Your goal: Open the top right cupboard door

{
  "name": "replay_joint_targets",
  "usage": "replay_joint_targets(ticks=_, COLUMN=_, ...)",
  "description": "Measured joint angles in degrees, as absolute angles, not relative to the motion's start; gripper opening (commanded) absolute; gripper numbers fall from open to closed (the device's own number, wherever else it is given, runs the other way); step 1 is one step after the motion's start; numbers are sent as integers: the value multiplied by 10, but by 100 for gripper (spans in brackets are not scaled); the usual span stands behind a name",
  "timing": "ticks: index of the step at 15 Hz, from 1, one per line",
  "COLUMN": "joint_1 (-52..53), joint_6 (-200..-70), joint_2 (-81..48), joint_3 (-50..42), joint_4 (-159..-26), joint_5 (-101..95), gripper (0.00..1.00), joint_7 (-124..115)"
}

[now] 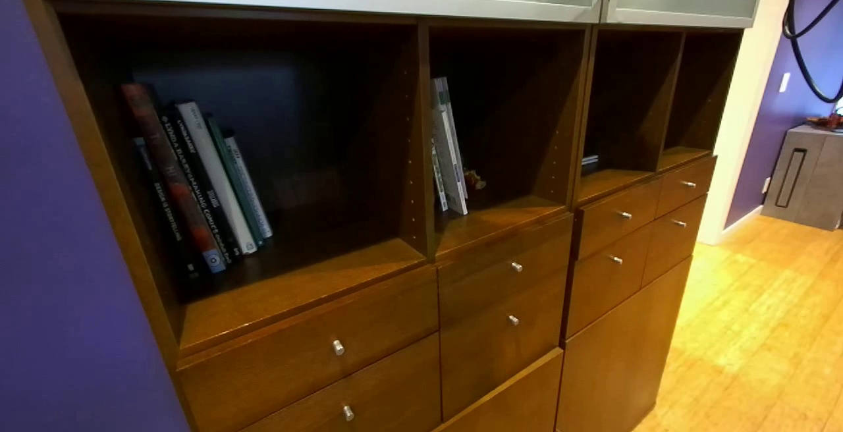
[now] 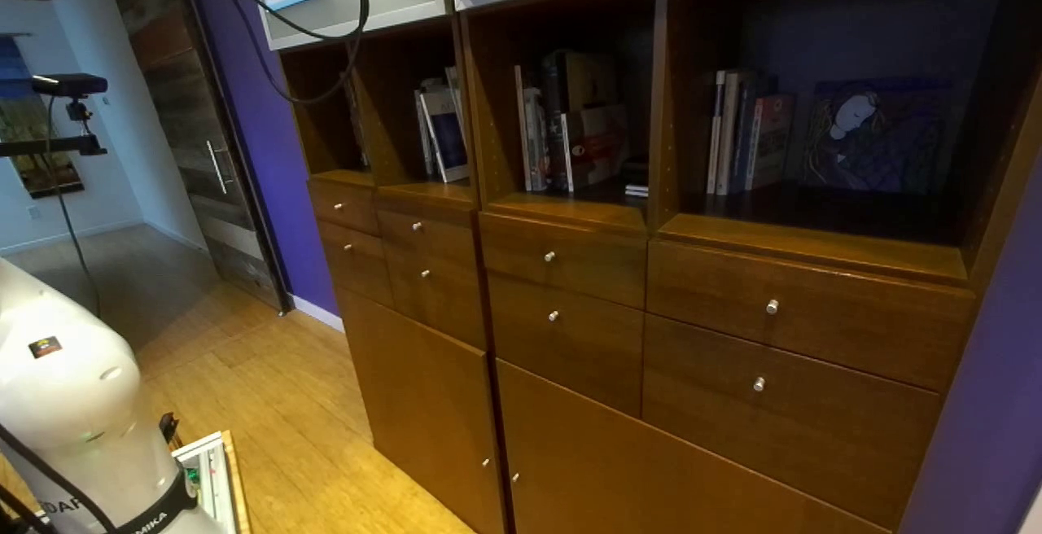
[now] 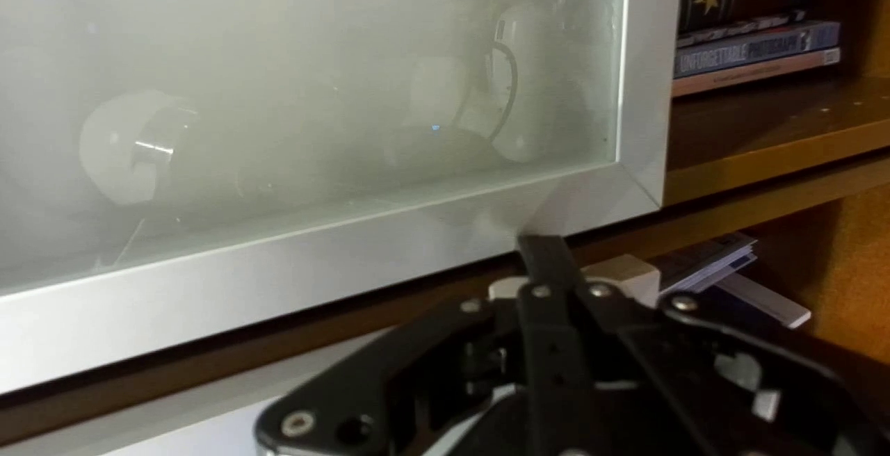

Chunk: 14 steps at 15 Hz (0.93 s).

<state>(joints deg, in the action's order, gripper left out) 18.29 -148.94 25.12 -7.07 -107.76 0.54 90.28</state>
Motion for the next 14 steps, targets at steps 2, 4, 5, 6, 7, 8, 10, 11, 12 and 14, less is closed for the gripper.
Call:
replay_joint_targets(ticks=2, joint_1=184, joint_6=-1489, joint_2=251, joint_3=-72, joint_4=-1078, joint_5=21, gripper=0, joint_7=911)
replay_joint_targets(ticks=4, joint_1=187, joint_6=-1489, joint_2=251, joint_3=-73, joint_4=-1078, joint_5=38, gripper=0, joint_7=921)
replay_joint_targets(ticks=5, joint_1=191, joint_6=-1488, joint_2=250, joint_3=-73, joint_4=-1078, joint_5=46, gripper=0, joint_7=926)
replay_joint_targets(ticks=6, joint_1=191, joint_6=-1488, joint_2=250, joint_3=-73, joint_4=-1078, joint_5=51, gripper=0, joint_7=930)
replay_joint_targets(ticks=7, joint_1=191, joint_6=-1488, joint_2=250, joint_3=-74, joint_4=-1078, joint_5=56, gripper=0, joint_7=932)
replay_joint_targets(ticks=8, joint_1=191, joint_6=-1488, joint_2=250, joint_3=-74, joint_4=-1078, joint_5=59, gripper=0, joint_7=935)
replay_joint_targets(ticks=10, joint_1=191, joint_6=-1489, joint_2=250, joint_3=-74, joint_4=-1077, joint_5=59, gripper=0, joint_7=942)
replay_joint_targets(ticks=11, joint_1=190, joint_6=-1490, joint_2=249, joint_3=-74, joint_4=-1077, joint_5=59, gripper=0, joint_7=945)
replay_joint_targets(ticks=12, joint_1=190, joint_6=-1492, joint_2=248, joint_3=-74, joint_4=-1077, joint_5=59, gripper=0, joint_7=948)
replay_joint_targets(ticks=14, joint_1=189, joint_6=-1502, joint_2=243, joint_3=-74, joint_4=-1076, joint_5=59, gripper=0, joint_7=953)
